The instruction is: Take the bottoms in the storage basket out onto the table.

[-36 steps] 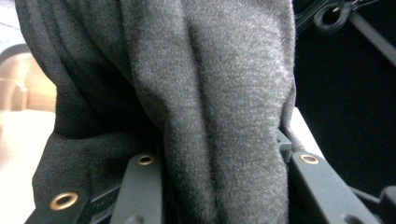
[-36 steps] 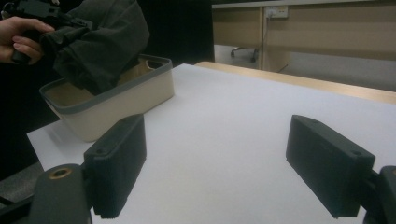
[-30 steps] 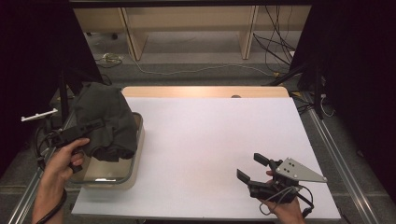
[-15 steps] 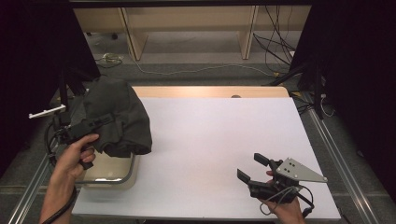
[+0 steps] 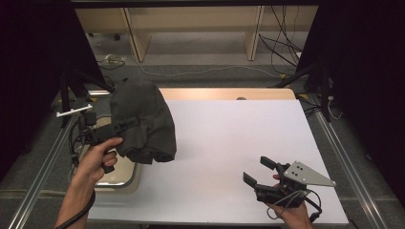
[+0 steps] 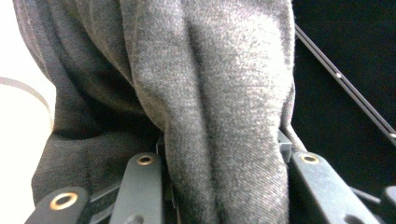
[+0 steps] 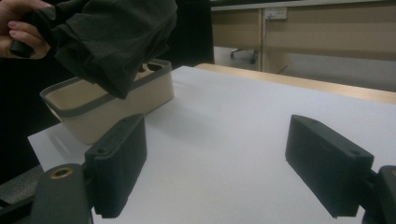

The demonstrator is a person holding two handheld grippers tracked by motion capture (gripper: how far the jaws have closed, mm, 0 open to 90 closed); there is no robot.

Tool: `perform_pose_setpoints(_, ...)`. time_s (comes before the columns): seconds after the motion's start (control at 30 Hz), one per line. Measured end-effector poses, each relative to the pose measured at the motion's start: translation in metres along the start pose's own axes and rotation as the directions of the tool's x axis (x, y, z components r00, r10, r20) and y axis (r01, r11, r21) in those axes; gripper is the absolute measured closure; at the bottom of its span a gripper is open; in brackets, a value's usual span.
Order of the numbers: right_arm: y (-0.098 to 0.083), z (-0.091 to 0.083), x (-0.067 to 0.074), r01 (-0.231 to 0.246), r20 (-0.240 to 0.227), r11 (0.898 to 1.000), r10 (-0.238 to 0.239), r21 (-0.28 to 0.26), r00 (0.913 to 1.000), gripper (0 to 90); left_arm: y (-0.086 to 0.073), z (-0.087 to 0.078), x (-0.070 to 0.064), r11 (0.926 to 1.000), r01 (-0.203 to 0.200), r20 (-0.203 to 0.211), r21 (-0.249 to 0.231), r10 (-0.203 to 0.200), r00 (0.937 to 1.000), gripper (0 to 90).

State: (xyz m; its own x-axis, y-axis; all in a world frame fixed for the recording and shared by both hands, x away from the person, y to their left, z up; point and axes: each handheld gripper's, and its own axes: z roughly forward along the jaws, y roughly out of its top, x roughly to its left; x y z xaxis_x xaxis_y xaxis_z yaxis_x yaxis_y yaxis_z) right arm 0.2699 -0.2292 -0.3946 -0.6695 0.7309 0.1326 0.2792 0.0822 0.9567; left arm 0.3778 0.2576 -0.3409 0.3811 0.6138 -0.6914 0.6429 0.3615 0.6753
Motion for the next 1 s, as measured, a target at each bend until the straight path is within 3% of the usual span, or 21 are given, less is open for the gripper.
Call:
perform_pose_setpoints(0.43, -0.001, 0.001, 0.000, 0.005, 0.002, 1.000, -0.005, 0.006, 1.0000, 21.5, -0.013, 0.030, -0.027, 0.9971, -0.045, 0.029, 0.061, 0.044, 0.9986, 61.3)
perform_pose_setpoints(0.63, -0.001, 0.001, 0.000, 0.005, 0.004, 1.000, -0.005, 0.013, 1.0000, 21.5, -0.022, 0.048, -0.033, 0.9956, -0.040, 0.029, 0.085, 0.038, 0.9989, 61.3)
perform_pose_setpoints(0.87, -0.002, 0.002, -0.001, 0.000, 0.007, 1.000, 0.000, 0.014, 1.0000, 21.5, -0.033, 0.076, -0.040, 0.9902, -0.042, 0.033, 0.133, 0.038, 0.9987, 61.1)
perform_pose_setpoints(1.0, -0.002, 0.002, -0.001, 0.000, 0.008, 1.000, 0.000, 0.011, 1.0000, 21.5, -0.042, 0.092, -0.042, 0.9824, -0.051, 0.027, 0.180, 0.047, 0.9985, 61.1)
